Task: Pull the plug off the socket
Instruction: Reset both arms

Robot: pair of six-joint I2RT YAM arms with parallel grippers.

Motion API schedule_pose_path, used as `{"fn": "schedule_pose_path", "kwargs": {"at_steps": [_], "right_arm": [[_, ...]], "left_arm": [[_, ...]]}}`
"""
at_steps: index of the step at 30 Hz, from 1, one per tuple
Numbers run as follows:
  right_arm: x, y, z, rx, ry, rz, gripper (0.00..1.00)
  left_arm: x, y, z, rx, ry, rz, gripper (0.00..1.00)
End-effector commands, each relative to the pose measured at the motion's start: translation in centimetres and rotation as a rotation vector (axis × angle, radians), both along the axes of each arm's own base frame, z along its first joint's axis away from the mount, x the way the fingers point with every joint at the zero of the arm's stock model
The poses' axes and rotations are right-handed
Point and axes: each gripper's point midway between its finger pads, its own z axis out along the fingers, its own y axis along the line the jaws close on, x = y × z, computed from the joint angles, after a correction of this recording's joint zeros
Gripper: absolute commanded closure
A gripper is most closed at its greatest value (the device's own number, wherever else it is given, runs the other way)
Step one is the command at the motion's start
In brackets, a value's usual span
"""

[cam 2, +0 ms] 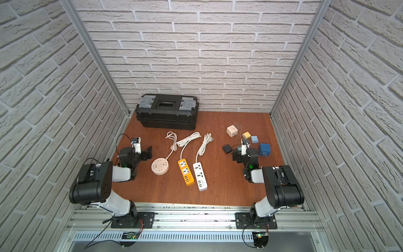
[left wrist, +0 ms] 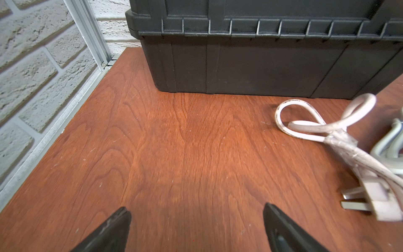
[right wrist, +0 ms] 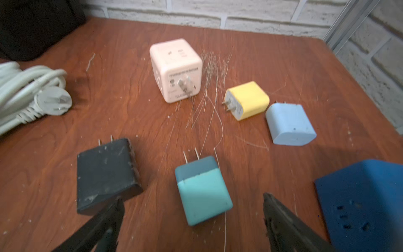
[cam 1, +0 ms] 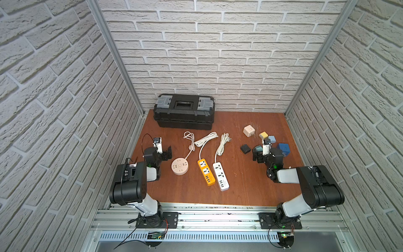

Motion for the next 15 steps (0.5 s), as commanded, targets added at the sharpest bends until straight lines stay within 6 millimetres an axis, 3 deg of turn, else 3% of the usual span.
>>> {"fn": "schedule_pose_path", "kwargs": {"at_steps": [1,15], "right_arm": [[1.87,-0.68,3.69,-0.008,-0.148,-0.03,0.01],[1.77,-0.69,3.6,-0.008,-0.113,-0.029,0.01]], "left_arm": [[0.64,0.02,1.51,-0.003,-0.052,0.005,0.02],[0.64,0.02,1.51,-0.003,-0.052,0.005,0.02]]}}
